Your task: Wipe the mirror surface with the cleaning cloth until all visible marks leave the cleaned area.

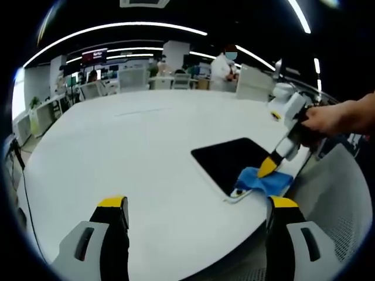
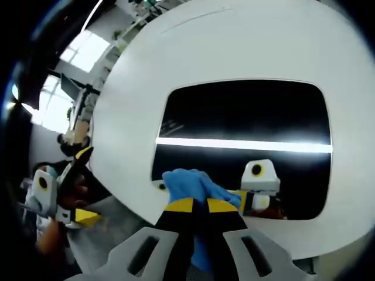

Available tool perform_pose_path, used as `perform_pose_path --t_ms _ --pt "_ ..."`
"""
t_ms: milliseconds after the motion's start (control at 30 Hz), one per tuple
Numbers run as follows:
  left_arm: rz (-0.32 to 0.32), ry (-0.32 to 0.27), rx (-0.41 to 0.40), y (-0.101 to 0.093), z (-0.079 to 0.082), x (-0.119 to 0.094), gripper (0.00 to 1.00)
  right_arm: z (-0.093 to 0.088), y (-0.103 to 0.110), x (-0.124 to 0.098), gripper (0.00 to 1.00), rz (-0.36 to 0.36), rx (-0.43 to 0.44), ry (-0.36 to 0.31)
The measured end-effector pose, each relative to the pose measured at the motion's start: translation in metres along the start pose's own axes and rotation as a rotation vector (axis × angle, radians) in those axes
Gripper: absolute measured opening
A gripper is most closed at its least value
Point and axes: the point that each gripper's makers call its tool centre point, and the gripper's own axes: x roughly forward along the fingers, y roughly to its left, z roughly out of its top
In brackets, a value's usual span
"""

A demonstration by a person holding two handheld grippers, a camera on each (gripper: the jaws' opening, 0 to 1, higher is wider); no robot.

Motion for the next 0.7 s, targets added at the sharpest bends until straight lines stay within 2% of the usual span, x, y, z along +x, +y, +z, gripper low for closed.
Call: perform_pose_path --t_ms 333,700 --pt "-0.008 0.0 -0.006 -0.001 0.0 0.0 0.99 0.002 -0.004 -0.002 0.01 -0.017 -0.004 0.007" --pt "-0.005 -0.002 -0.008 -0.001 0.0 0.0 0.99 0.026 -0.012 0.001 0.01 -0.057 -0.012 -0.027"
